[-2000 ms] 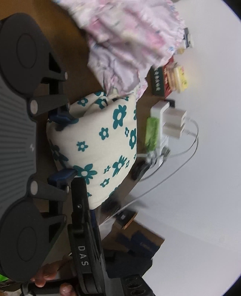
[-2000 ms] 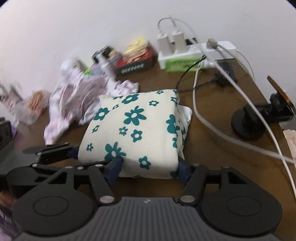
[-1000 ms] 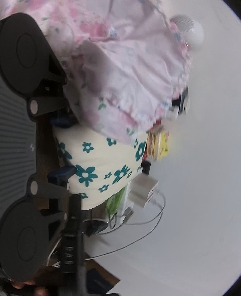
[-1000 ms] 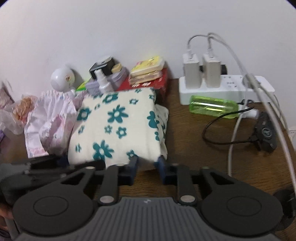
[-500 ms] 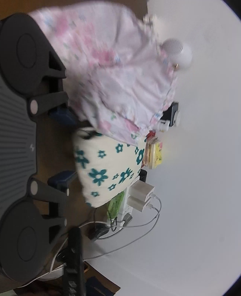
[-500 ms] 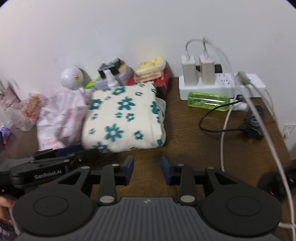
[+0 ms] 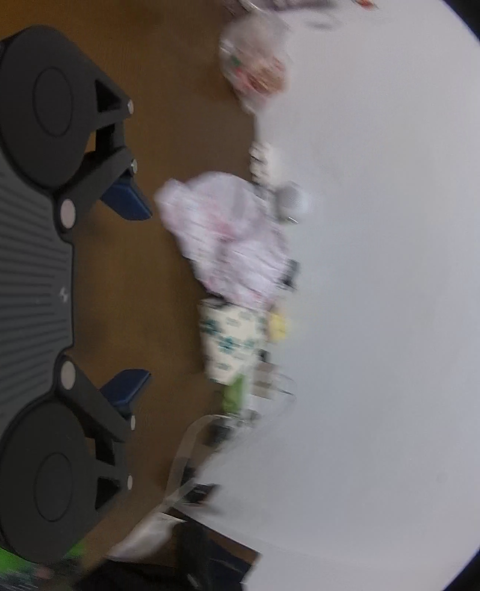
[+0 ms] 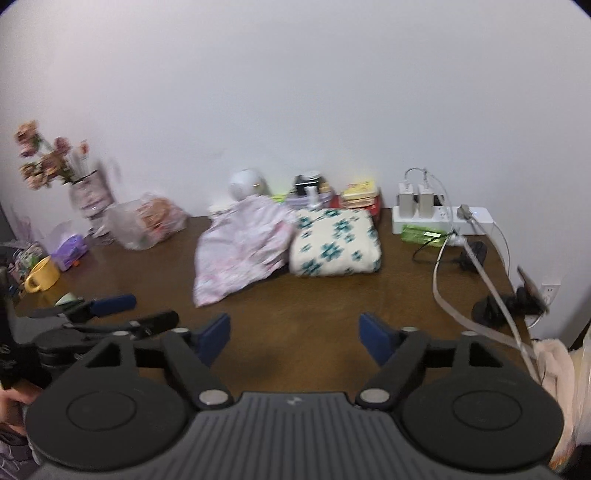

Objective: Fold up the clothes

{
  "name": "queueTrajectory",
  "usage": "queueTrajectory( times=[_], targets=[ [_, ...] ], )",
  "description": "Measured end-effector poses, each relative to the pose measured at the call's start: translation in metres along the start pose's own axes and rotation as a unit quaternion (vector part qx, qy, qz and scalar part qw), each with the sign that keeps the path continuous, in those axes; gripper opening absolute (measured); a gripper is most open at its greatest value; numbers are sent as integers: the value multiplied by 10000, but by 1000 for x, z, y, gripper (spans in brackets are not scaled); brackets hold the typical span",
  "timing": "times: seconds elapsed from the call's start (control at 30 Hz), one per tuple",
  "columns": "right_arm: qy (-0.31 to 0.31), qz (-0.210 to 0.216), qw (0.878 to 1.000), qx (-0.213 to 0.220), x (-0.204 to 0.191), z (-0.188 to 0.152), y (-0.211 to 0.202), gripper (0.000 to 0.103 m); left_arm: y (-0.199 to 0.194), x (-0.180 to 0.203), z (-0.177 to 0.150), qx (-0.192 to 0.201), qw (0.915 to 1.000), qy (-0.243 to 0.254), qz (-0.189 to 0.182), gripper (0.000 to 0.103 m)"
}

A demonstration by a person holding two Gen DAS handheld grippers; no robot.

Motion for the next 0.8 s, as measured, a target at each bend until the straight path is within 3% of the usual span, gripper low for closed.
queueTrajectory(
  times=[0.03,0.13,0.3,0.43,0.6,0.7,0.8],
  targets=[
    [21,34,10000,88,-6,-18,-8,102,-6,1,-17,-102,9999,-6,71,87],
    [-54,-65,9996,254,-25,-72,-13,103,-17,3,-56,-343,9985,-23,430,87],
    [-27,-406,9990,189,-45,-135,9,103,-40,7,-86,-154,9962,245,819,88],
    [9,-835,9963,182,-47,-154,36,103,-29,1,-100,-350,9964,262,731,88],
    [-9,-1217,9926,-4,-38,-161,65,103,-8,-16,-103,-675,9950,-314,663,88],
    [15,-1367,9906,-68,-31,-161,76,103,3,-23,-104,-716,9932,-443,808,88],
    [11,-1508,9884,-148,-25,-162,86,103,9,-21,-103,-717,9934,-285,854,91]
  ],
)
Point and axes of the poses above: each gripper's, at about its wrist camera, not at the fingertips, and y roughly the way its jaws point, x to its right, z to its top, the point moved 1 cm from there along y, roughly the way its jaws point, and after that the axes turned 11 degrees about y, right-handed, at the moved point
